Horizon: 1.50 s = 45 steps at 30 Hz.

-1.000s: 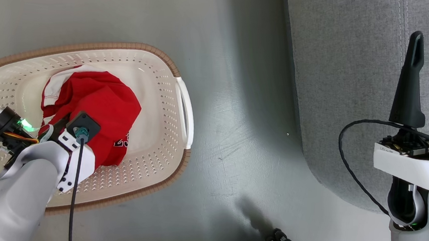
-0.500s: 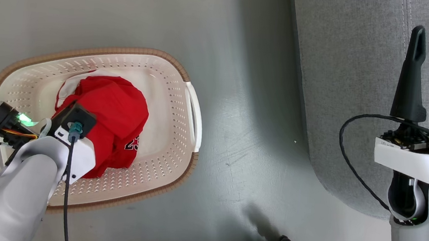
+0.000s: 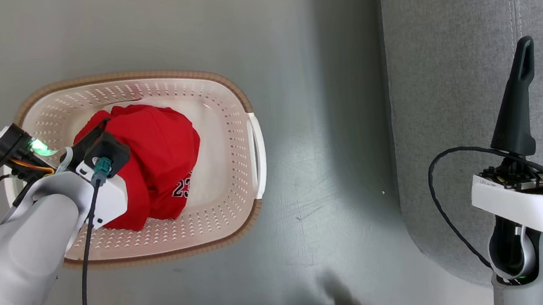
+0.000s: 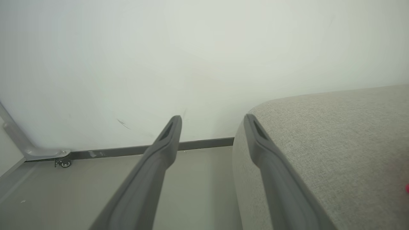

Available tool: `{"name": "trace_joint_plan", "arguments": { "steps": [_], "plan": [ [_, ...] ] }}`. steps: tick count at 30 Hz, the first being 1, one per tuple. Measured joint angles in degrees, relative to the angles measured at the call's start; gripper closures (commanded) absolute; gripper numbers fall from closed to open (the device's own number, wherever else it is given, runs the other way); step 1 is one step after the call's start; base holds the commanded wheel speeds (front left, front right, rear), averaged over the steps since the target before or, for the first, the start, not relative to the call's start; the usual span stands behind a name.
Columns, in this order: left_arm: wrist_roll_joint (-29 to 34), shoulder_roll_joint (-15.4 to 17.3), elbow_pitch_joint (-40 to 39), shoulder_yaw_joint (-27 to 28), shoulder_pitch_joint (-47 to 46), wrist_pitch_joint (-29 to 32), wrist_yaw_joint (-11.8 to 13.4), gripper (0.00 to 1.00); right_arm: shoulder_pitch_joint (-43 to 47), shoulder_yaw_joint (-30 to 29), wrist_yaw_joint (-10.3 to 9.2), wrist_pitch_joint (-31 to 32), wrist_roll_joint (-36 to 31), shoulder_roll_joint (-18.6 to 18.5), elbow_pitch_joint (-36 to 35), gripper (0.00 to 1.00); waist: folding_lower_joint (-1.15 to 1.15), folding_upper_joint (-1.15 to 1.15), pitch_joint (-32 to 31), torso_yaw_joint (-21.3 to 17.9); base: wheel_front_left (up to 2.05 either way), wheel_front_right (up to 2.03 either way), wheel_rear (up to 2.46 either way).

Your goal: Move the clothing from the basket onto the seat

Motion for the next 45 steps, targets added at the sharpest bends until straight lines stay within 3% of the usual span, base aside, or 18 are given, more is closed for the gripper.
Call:
{"name": "trace_joint_plan", "arguments": {
  "steps": [17,24,38,45],
  "plan": [
    [-4.0,-0.7,-9.1,3.0,2.6,-1.0,1.7,1.0,0.0,0.0,0.0,0.0,-1.5,0.0,1.4,0.0,0.0,0.0,-4.7,2.2,0.0,0.0,0.0],
    [-4.4,-1.7,-19.1,3.2,4.7,-1.2,3.0,1.0,0.0,0.1,0.0,0.0,-2.2,-0.1,2.1,0.0,0.0,0.0,-7.7,3.2,0.0,0.0,0.0],
    [-7.0,-1.3,-31.4,5.0,11.2,-1.2,5.2,1.0,0.1,1.3,0.0,0.0,-4.6,-0.1,3.8,0.0,0.0,0.0,-13.9,5.2,0.0,0.0,0.0],
    [-10.0,-1.4,-36.8,6.6,13.9,-1.2,5.2,1.0,0.3,3.4,0.0,0.0,-5.7,-0.4,5.5,0.0,0.0,0.0,-17.4,6.2,0.0,0.0,0.0]
  ]
}}
